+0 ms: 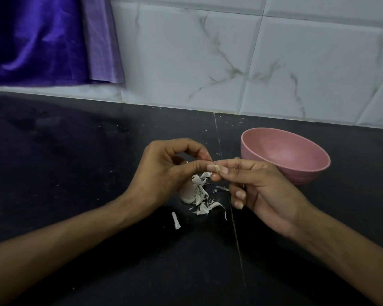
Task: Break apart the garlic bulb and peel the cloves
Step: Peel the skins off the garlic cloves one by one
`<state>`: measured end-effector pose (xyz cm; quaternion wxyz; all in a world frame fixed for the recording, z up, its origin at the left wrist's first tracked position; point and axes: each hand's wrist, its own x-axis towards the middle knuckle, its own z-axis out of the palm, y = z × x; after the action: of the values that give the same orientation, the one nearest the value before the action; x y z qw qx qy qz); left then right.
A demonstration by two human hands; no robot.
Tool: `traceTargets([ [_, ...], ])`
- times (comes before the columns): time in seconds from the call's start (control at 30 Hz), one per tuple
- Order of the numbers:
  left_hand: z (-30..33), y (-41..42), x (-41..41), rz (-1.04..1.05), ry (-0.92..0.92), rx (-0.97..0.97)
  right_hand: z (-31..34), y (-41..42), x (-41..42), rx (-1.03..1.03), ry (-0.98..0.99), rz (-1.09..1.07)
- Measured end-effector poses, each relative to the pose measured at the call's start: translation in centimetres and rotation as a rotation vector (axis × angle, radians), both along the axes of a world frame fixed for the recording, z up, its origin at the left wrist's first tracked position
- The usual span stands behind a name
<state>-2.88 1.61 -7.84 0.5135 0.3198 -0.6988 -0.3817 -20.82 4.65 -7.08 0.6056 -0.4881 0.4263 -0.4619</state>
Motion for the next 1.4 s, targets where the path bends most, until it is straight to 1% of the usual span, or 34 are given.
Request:
traceTargets([
  [0.13,-0.1,0.1,0.0,0.009,-0.012,-0.045,0.0,0.1,0.1,0.04,-0.022,0.015],
  [0.37,-0.3,0.2,0.0,0.009,-0.143,-0.13,-0.1,0.2,0.2,0.075,-0.036,0.045],
  [0.77,-0.5,0.1,0.2,0.048,-0.226,-0.237,-0.1,0.2,0.4,0.105,-0.073,0.044],
  [1.0,-0.8,0.2,0.0,0.054,-0.22,-0.253,0.0,0.2,0.4,0.131,-0.087,0.062],
  [1.1,-0.9,0.0,0.0,0.058,-0.196,-0.265,-0.1,0.0,0.4,0.158,-0.128,0.056],
  [1.4,-1.2,-0.3,0.1,0.066,-0.224,-0.404,-0.4,-0.1,0.5,0.197,-0.186,0.028],
])
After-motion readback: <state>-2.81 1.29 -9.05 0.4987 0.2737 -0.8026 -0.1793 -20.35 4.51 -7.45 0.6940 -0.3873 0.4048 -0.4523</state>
